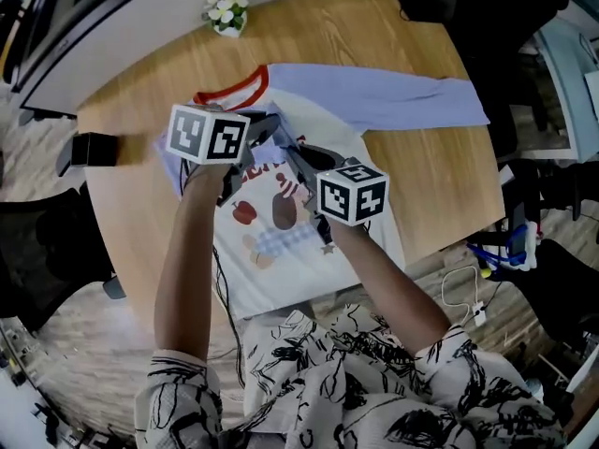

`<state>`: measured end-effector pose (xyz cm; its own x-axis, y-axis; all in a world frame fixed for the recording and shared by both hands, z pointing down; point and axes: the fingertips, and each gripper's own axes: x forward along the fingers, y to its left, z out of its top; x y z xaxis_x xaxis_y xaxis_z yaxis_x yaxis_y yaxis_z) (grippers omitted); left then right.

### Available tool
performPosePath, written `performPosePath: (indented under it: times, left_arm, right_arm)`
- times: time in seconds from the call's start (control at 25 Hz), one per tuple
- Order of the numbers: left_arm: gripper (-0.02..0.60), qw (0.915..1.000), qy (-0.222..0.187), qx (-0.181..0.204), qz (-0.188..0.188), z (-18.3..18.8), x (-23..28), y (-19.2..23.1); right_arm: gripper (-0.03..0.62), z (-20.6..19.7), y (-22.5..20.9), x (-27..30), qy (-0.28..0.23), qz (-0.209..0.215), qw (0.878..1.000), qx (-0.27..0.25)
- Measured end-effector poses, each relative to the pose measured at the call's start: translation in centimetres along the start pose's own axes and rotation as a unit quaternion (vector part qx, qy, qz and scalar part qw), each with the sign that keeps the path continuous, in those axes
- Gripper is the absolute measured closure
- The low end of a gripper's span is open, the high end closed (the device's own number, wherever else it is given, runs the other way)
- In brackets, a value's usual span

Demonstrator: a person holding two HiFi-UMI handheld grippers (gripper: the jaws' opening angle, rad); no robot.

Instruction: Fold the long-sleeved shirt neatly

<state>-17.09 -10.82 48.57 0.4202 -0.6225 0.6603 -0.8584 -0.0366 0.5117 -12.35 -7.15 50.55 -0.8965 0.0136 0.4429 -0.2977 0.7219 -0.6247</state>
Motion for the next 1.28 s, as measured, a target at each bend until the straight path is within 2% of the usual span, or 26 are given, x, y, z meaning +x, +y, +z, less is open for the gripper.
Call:
performPosePath:
  times: [0.08, 0.28, 0.4, 0.56, 0.64, 0.72, 0.8, 0.84, 0.88, 0.92, 0.96, 1.0, 1.04, 1.08, 1.12, 1.16, 1.2, 1.28]
  left_arm:
    - [0.566, 0.9996, 0.028, 0.0, 0.004, 0.7, 2.8, -0.6]
    - [0.565, 0.9958, 0.083, -0.011, 0.035, 0.8, 9.7, -1.0]
    - [0.565, 0.9932, 0.102, -0.023, 0.051, 0.6, 13.2, -0.7]
    - [0.565, 0.9903, 0.118, -0.042, 0.06, 0.1, 16.3, 0.0]
    - [0.565, 0.99, 0.119, -0.049, 0.058, 0.0, 17.2, 0.1]
    - [0.555, 0.9915, 0.103, -0.072, 0.034, 0.4, 18.1, -0.6]
    - [0.492, 0.9919, 0.058, -0.109, -0.03, 2.0, 18.6, -2.3]
    - [0.449, 0.9882, 0.02, -0.131, -0.077, 3.4, 18.3, -3.5]
    - [0.44, 0.9811, -0.026, -0.15, -0.12, 5.0, 17.5, -4.6]
    - [0.423, 0.974, -0.069, -0.159, -0.145, 6.4, 16.4, -5.3]
    - [0.412, 0.9721, -0.098, -0.156, -0.145, 7.1, 15.1, -5.2]
    - [0.411, 0.9777, -0.106, -0.138, -0.117, 7.0, 14.1, -4.6]
    - [0.411, 0.9874, -0.091, -0.109, -0.07, 5.9, 13.3, -3.6]
    - [0.413, 0.9954, -0.059, -0.074, -0.017, 4.2, 12.9, -2.6]
    - [0.429, 0.9985, -0.019, -0.042, 0.028, 2.1, 12.8, -1.9]
    - [0.432, 0.9981, 0.018, -0.02, 0.055, 0.0, 12.8, -1.8]
    - [0.428, 0.9967, 0.046, -0.01, 0.067, -1.8, 13.1, -2.1]
    - [0.414, 0.9942, 0.072, -0.011, 0.079, -4.0, 14.2, -2.7]
  right_arm:
    - [0.563, 0.5, -2.7, -1.2, -0.003, 0.009, 0.999, 0.045]
    - [0.557, -1.0, -9.5, -2.5, 0.019, -0.001, 0.994, 0.106]
    - [0.553, -1.6, -12.4, -2.5, 0.027, -0.004, 0.989, 0.143]
    - [0.546, -1.9, -14.2, -2.4, 0.033, 0.001, 0.987, 0.159]
    - [0.509, -1.7, -14.2, -2.9, 0.033, 0.006, 0.986, 0.162]
    - [0.45, -1.5, -14.0, -3.9, 0.039, 0.004, 0.988, 0.153]
    - [0.422, -1.2, -14.2, -5.5, 0.038, -0.003, 0.989, 0.142]
    - [0.413, -1.1, -14.2, -6.3, 0.036, -0.005, 0.99, 0.136]
    - [0.41, -0.9, -14.2, -7.1, 0.032, -0.004, 0.991, 0.129]
    - [0.402, -0.8, -14.1, -7.9, 0.029, -0.002, 0.992, 0.121]
    - [0.402, -0.8, -14.1, -8.6, 0.026, -0.001, 0.993, 0.111]
    - [0.401, -0.6, -14.2, -9.2, 0.023, -0.001, 0.995, 0.1]
    - [0.401, -0.4, -14.3, -9.8, 0.019, -0.003, 0.996, 0.087]
    - [0.399, -0.1, -14.5, -10.3, 0.015, -0.006, 0.997, 0.074]
    - [0.398, 0.3, -14.7, -10.8, 0.009, -0.009, 0.998, 0.06]
    - [0.398, 0.9, -14.7, -11.2, 0.004, -0.011, 0.999, 0.044]
    - [0.398, 1.4, -14.7, -11.5, -0.001, -0.013, 1.0, 0.025]
    - [0.398, 2.6, -14.5, -12.0, -0.011, -0.019, 1.0, -0.02]
